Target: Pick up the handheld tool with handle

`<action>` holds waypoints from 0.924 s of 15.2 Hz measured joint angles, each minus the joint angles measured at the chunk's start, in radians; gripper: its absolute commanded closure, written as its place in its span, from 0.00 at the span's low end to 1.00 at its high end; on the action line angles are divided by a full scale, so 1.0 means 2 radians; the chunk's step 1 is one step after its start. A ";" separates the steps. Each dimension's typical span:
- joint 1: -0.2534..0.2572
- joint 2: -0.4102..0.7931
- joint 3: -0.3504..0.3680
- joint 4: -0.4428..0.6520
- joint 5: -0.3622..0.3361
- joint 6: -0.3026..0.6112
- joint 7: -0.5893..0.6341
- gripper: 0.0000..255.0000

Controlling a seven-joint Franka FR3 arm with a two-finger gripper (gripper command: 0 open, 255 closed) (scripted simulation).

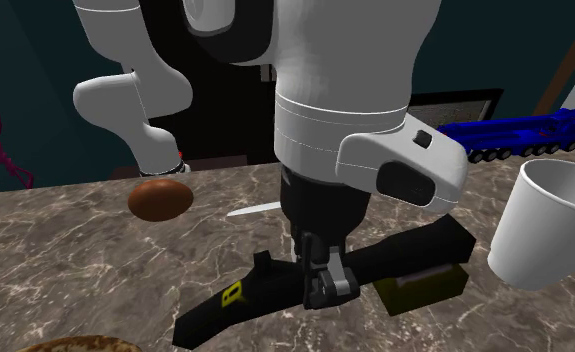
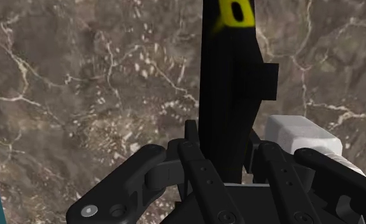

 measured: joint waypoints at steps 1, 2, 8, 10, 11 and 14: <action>0.000 0.000 0.000 0.000 0.000 0.000 0.000 1.00; 0.000 0.000 0.000 0.000 0.000 0.000 0.000 1.00; 0.000 -0.008 0.000 0.015 0.002 -0.024 -0.003 1.00; 0.000 -0.010 0.001 0.026 0.003 -0.037 -0.004 1.00; 0.000 -0.013 0.001 0.029 0.004 -0.042 -0.004 1.00; 0.000 -0.016 0.001 0.045 0.005 -0.062 -0.005 1.00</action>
